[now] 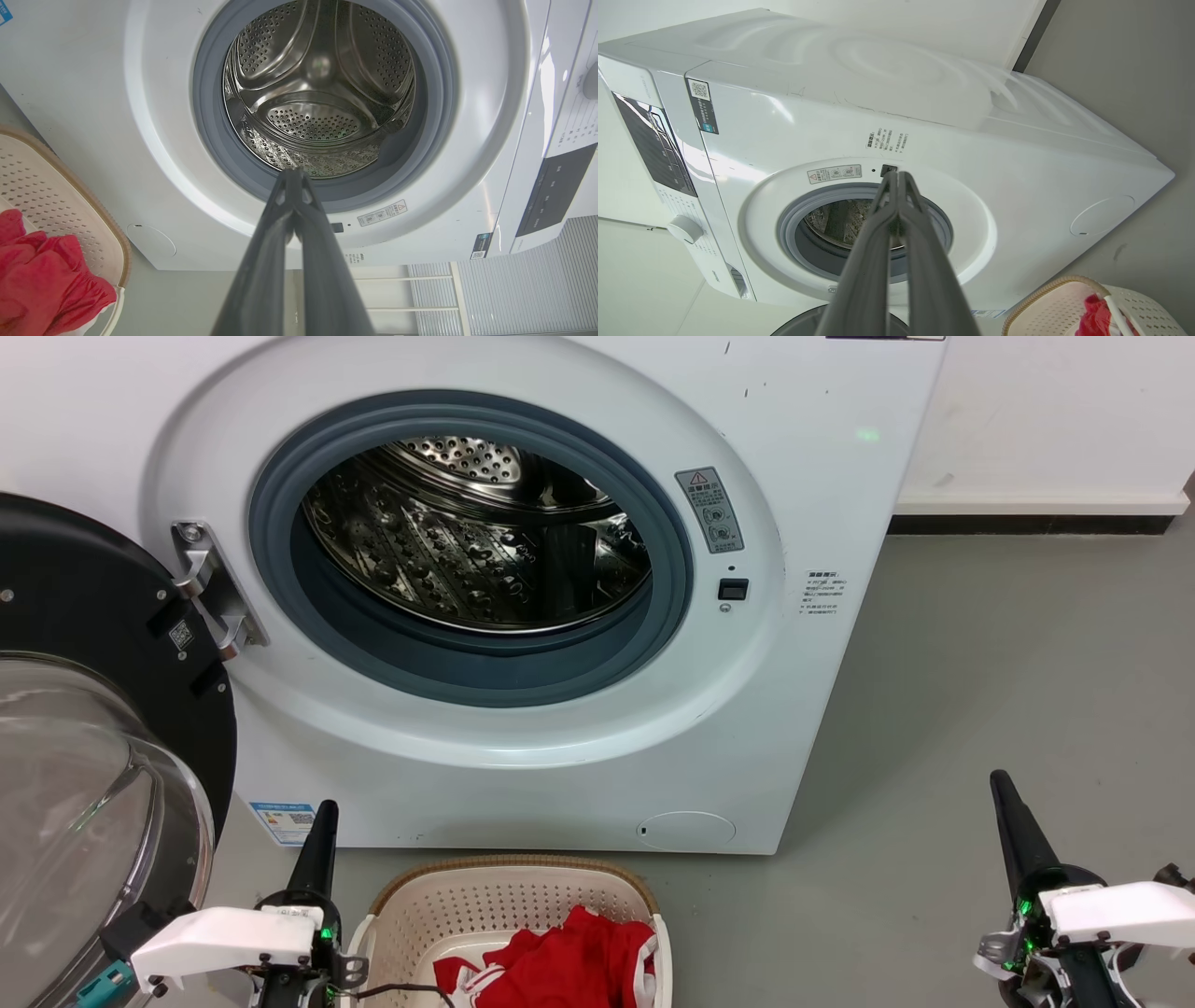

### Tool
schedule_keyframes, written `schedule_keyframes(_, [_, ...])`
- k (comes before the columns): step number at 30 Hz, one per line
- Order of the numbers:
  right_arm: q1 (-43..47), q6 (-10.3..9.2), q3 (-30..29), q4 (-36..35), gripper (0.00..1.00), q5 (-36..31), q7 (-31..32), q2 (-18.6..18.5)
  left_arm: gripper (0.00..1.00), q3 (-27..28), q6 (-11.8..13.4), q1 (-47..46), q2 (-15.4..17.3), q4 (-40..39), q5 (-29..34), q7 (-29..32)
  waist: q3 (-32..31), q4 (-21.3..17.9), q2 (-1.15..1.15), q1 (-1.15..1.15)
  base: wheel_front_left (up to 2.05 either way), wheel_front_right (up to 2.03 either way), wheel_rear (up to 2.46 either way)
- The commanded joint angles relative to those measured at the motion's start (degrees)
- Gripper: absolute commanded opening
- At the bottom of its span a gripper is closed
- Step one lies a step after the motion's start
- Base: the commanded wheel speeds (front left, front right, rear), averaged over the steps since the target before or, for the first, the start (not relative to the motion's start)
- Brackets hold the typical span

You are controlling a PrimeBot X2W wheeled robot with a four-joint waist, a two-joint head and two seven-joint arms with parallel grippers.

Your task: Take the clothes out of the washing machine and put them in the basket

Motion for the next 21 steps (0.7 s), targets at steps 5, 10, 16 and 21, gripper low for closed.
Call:
schedule_keyframes(5, [-1.38,-0.01,-0.10,0.17,0.00,3.62,0.93,-0.29,0.00,0.31,-0.51,-1.45,-0.03,0.16,-3.51,0.83,-0.05,-0.03,0.00,0.00,0.00,0.00,0.00])
schedule_keyframes(10, [-1.60,-0.01,-0.14,0.42,0.00,6.06,1.51,-0.30,0.00,0.44,-0.58,-1.54,-0.03,0.37,-5.90,1.45,-0.10,-0.06,0.00,0.00,0.00,0.00,0.00])
schedule_keyframes(16, [-1.98,-0.01,-0.18,0.63,0.00,8.43,2.06,-0.31,0.00,0.56,-0.71,-1.92,-0.04,0.54,-8.28,1.98,-0.15,-0.09,0.00,0.00,0.00,0.00,0.00])
schedule_keyframes(21, [-2.28,-0.01,-0.20,0.83,0.00,10.63,2.53,-0.32,0.00,0.69,-0.88,-2.21,-0.04,0.73,-10.45,2.49,-0.20,-0.13,0.00,0.00,0.00,0.00,0.00])
